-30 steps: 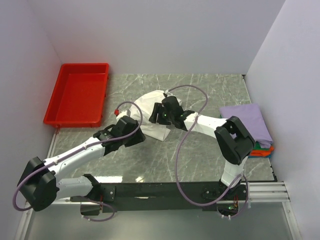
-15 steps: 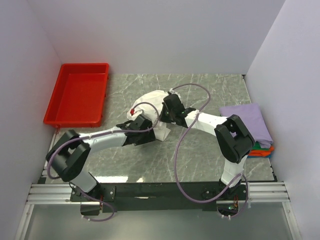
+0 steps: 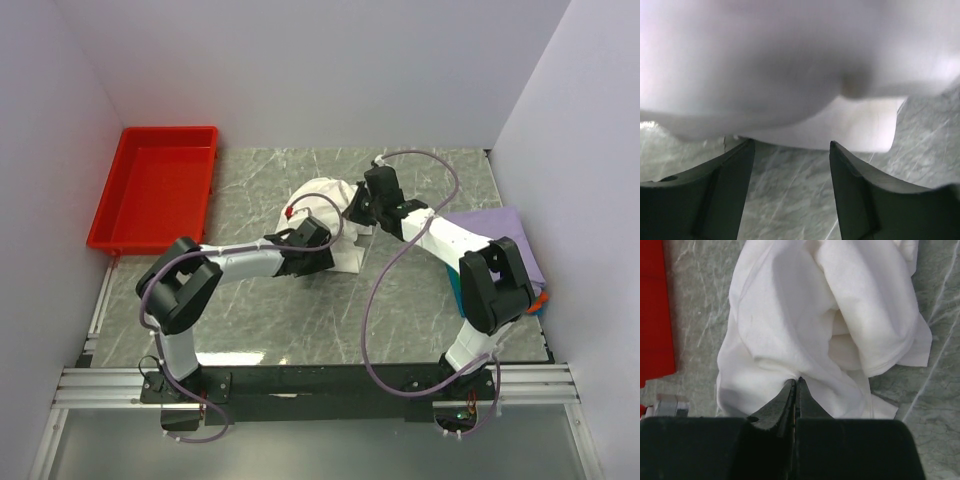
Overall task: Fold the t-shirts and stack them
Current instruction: Flatten the tshirt out
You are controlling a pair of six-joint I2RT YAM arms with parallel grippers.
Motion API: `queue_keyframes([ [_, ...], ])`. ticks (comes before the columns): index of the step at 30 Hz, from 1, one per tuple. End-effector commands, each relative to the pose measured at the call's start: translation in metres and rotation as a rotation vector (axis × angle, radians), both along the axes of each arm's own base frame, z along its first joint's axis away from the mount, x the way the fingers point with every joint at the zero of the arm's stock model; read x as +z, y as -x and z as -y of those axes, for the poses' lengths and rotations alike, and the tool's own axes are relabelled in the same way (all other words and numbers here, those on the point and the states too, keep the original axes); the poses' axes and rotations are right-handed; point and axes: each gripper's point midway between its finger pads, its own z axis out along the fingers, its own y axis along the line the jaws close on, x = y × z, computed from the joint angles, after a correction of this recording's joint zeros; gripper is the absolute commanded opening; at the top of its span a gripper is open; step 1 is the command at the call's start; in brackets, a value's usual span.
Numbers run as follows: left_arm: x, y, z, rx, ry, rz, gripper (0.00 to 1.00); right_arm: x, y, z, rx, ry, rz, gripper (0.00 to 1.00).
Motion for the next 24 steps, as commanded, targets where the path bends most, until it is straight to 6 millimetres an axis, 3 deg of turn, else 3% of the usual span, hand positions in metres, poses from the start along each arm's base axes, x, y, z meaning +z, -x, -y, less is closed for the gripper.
queue_keyframes([
  [1, 0.001, -0.016, 0.003, 0.066, -0.015, 0.028, 0.66, 0.041, -0.005, -0.003, 0.027, -0.037, 0.072, 0.00],
  [4, -0.001, -0.021, 0.005, 0.081, -0.027, 0.028, 0.56, 0.048, -0.006, 0.000, 0.022, -0.039, 0.080, 0.00],
  [8, -0.009, -0.023, 0.001, 0.109, -0.071, 0.002, 0.18, 0.059, -0.009, 0.007, 0.012, -0.054, 0.090, 0.00],
  [9, -0.009, -0.021, -0.003, 0.118, -0.080, -0.002, 0.01, 0.062, -0.010, 0.007, 0.012, -0.055, 0.091, 0.00],
  [11, -0.007, -0.019, -0.011, 0.138, -0.099, 0.003, 0.01, 0.068, -0.012, 0.013, 0.001, -0.061, 0.101, 0.00],
  [17, 0.033, 0.003, -0.051, 0.185, -0.107, 0.058, 0.00, 0.095, -0.017, 0.037, -0.039, -0.082, 0.134, 0.00],
  [23, 0.087, 0.022, -0.128, 0.303, -0.120, 0.129, 0.00, 0.141, -0.010, 0.076, -0.111, -0.067, 0.203, 0.00],
  [24, 0.106, 0.025, -0.139, 0.319, -0.082, 0.164, 0.00, 0.146, -0.006, 0.082, -0.117, -0.050, 0.208, 0.00],
])
